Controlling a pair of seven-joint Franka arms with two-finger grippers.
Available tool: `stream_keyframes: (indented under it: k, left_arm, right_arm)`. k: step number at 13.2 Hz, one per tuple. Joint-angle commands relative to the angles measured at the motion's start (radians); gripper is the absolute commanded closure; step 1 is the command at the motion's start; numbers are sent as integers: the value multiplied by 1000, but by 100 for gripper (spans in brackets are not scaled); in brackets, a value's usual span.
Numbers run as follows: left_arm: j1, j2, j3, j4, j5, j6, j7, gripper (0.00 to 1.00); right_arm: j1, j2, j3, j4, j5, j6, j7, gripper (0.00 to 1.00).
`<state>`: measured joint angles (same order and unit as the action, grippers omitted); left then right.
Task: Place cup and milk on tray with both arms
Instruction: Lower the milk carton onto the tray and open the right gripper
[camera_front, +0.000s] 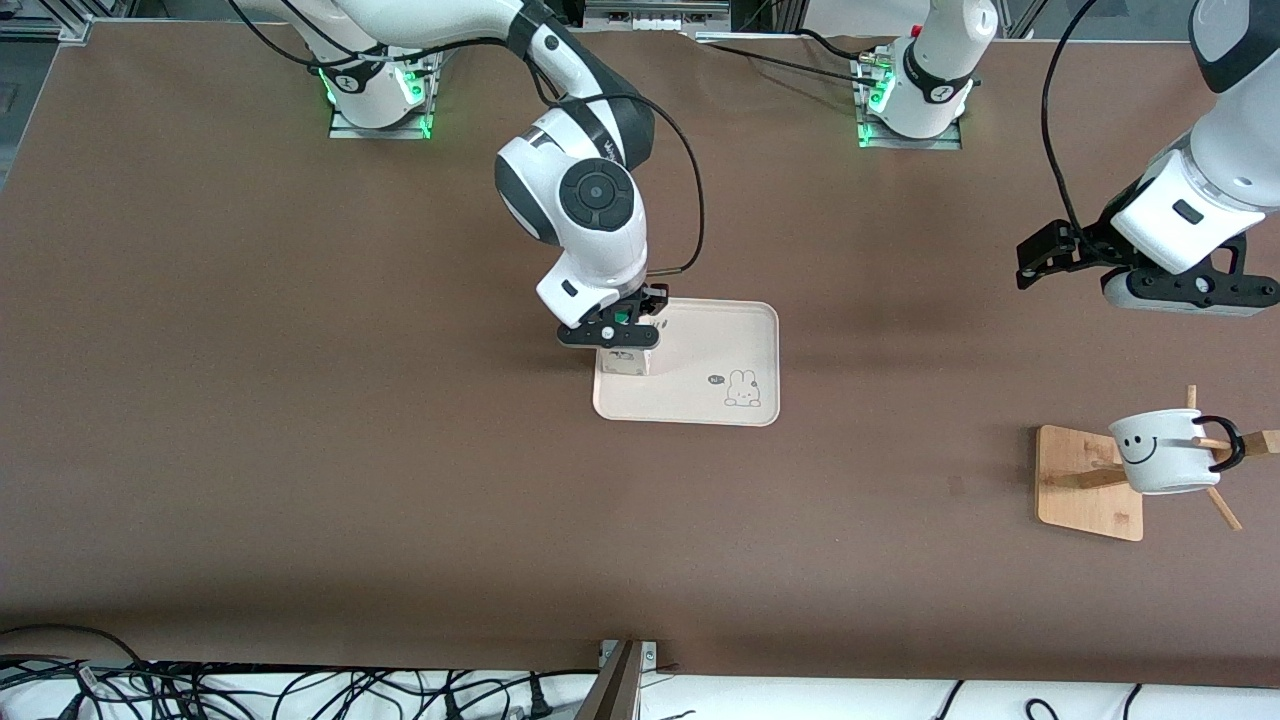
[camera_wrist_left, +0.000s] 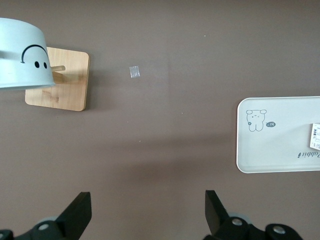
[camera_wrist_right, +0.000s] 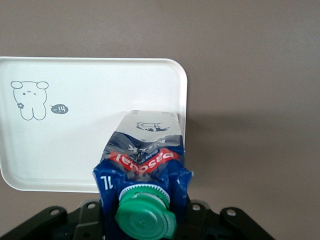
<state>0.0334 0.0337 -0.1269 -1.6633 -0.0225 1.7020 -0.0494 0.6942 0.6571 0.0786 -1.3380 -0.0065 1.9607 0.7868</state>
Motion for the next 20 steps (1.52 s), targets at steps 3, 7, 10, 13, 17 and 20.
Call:
stream_keyframes:
  k: [3, 7, 10, 13, 17, 20]
  left_arm:
    - [9, 20, 3, 31, -13, -41, -29, 0]
    - [10, 41, 6, 34, -19, -67, -86, 0]
    - [5, 58, 1, 56, -19, -87, -119, 0]
    - [3, 75, 0, 76, -8, -107, -118, 0]
    - [8, 80, 1, 76, -7, -107, -116, 0]
    - [25, 135, 13, 97, -7, -100, -72, 0]
  right_arm:
    - [22, 42, -8, 28, -36, 20, 17, 51]
    - [16, 30, -10, 34, -32, 18, 17, 0]
    - [4, -40, -13, 37, -29, 4, 46, 0]
    - [-97, -140, -11, 37, -21, -57, 34, 0]
    - [-260, -273, -16, 34, 37, -192, -183, 0]
    - [-280, -361, -103, 11, 48, -308, -363, 0]
